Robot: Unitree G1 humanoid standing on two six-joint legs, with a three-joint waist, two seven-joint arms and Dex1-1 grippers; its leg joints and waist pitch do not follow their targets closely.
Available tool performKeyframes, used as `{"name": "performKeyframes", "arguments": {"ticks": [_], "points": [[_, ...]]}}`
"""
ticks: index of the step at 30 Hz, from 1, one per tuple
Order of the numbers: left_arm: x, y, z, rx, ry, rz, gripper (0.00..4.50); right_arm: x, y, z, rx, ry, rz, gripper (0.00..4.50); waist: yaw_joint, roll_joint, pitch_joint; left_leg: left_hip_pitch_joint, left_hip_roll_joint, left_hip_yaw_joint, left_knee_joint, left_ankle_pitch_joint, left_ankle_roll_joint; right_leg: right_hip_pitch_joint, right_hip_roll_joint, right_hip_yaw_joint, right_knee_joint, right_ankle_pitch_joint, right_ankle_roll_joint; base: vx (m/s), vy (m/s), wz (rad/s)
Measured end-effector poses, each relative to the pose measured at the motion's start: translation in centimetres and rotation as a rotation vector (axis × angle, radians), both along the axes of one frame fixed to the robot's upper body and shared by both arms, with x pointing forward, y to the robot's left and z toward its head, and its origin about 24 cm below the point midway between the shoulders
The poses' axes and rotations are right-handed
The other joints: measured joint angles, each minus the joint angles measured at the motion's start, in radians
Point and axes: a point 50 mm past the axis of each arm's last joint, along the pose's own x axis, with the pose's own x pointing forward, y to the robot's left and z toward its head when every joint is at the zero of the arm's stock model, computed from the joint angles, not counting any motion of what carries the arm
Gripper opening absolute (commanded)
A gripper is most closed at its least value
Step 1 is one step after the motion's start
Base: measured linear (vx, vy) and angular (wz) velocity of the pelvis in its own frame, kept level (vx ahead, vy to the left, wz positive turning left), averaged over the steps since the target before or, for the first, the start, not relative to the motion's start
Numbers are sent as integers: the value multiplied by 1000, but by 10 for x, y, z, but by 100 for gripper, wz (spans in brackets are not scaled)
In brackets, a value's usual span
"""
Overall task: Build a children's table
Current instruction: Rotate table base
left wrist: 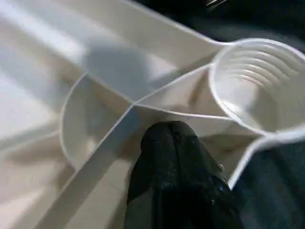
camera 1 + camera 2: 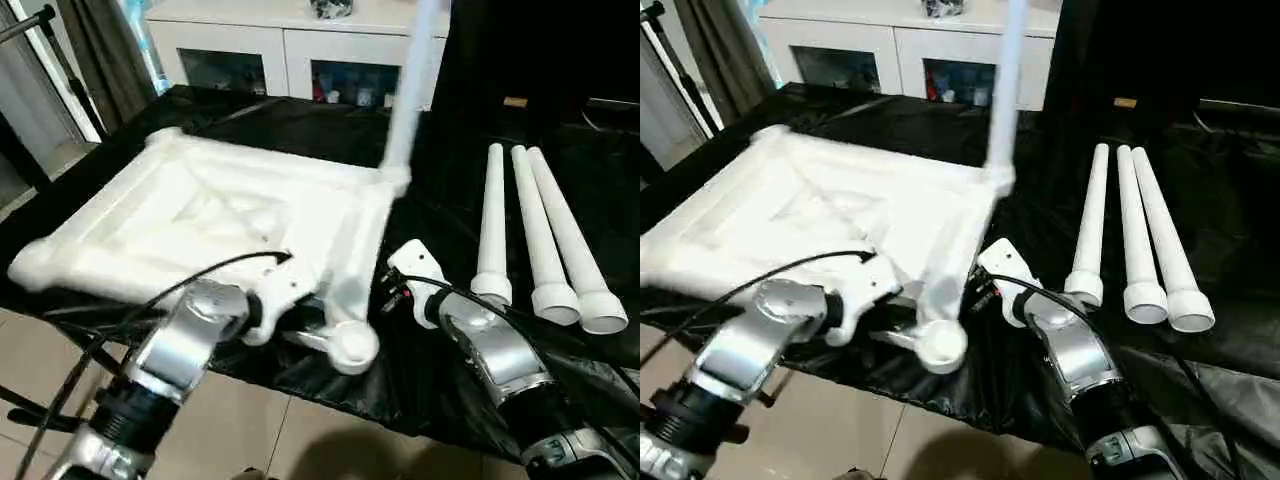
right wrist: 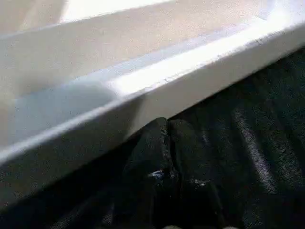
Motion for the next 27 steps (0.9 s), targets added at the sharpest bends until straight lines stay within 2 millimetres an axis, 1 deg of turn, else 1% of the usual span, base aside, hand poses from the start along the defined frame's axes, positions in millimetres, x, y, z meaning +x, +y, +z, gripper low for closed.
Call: {"name": "performKeyframes", "arguments": {"ticks": [4, 8, 12, 19, 27], "points": [[-3, -11, -2, -28, 6, -34, 0, 1, -3, 0, -4, -4, -8, 7, -2, 0, 0, 0, 0, 0, 0, 0, 0, 0, 0, 0, 0, 0, 0, 0, 0, 0], [5, -11, -4, -21, -77, -28, 0, 1, 2, 0, 0, -7, 1, 7, -4, 1, 0, 0, 0, 0, -1, 0, 0, -1, 1, -1, 1, 0, 0, 0, 0, 0], [18, -1, -4, 15, -175, -7, 0, 1, 3, 0, -6, -8, 8, 7, -7, 1, 0, 0, 0, -1, -1, 0, 0, -1, 1, -1, 2, 0, 0, 0, 0, 0], [31, 18, -3, 41, -245, 42, 0, -1, 3, 0, -3, -9, 12, 7, -8, 1, 0, 0, 0, 0, -1, 0, 0, -2, 1, 0, 2, 0, 0, 0, 0, 0], [34, 20, -9, 16, -283, 29, 0, -2, 3, 0, -1, -10, 9, 7, -2, 1, 0, 0, 0, 0, -1, 0, 0, -2, 0, -1, 2, 0, 0, 0, 0, 0]]}}
